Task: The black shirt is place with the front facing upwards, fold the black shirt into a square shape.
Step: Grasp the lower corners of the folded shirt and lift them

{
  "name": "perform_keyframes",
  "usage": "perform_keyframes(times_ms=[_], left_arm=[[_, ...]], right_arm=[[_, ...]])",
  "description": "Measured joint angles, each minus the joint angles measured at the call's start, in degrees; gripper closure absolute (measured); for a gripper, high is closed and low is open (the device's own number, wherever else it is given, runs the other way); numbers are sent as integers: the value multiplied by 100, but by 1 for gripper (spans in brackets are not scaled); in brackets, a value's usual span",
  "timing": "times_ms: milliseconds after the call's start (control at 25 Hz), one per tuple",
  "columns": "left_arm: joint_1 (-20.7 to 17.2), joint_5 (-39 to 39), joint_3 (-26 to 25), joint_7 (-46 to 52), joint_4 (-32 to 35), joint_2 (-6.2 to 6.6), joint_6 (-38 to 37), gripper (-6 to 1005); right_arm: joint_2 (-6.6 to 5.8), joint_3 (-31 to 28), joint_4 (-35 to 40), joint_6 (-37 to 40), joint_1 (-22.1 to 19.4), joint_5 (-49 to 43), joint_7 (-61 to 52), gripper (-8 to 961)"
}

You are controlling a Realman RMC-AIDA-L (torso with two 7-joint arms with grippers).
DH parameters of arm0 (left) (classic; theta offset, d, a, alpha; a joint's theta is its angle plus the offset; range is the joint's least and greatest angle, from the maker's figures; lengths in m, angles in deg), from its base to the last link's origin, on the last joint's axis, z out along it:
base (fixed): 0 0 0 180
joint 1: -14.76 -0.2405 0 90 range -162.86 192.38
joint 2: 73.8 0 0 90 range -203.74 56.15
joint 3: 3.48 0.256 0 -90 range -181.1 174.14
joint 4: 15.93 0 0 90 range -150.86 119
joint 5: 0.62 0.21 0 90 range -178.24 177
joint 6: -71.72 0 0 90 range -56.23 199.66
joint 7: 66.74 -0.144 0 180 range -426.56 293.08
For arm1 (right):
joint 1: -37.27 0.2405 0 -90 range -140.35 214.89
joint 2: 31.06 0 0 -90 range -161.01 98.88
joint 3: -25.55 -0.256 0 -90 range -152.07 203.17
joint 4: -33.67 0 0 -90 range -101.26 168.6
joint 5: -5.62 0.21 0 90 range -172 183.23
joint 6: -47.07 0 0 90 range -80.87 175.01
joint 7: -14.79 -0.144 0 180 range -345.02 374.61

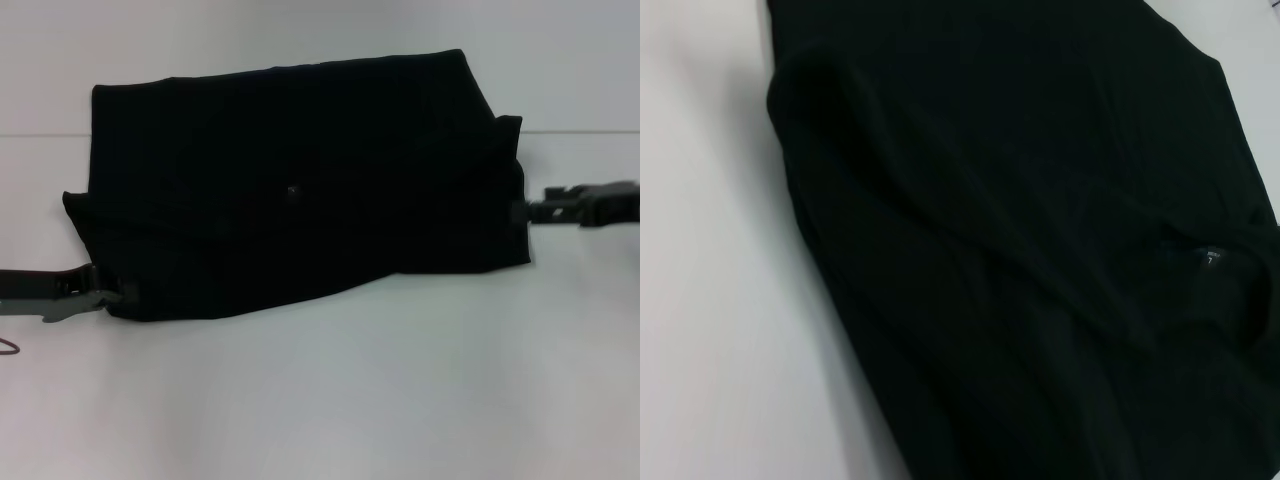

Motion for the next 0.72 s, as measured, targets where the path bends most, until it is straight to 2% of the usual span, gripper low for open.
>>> perform_keyframes(times_ms=[160, 240, 320, 480, 720], left_arm=[[17, 0, 9, 0, 0, 7, -24, 972], [19, 0, 9, 0, 0, 8, -35, 978], [20, 0, 11, -7, 0, 9, -45, 976], [19, 0, 9, -37, 0, 9, -49, 971], [19, 0, -11, -47, 1, 9, -79, 965]], right_arm=[[-280, 90, 346, 44, 436, -929, -1653, 52], [-339, 127, 435, 12, 683, -1434, -2338, 53], [-319, 135, 508, -31, 910, -1943, -2851, 53], [-173, 158, 312, -225, 1250, -2611, -3125, 53], [-103, 325, -476, -832, 1335, -2751, -3155, 54]])
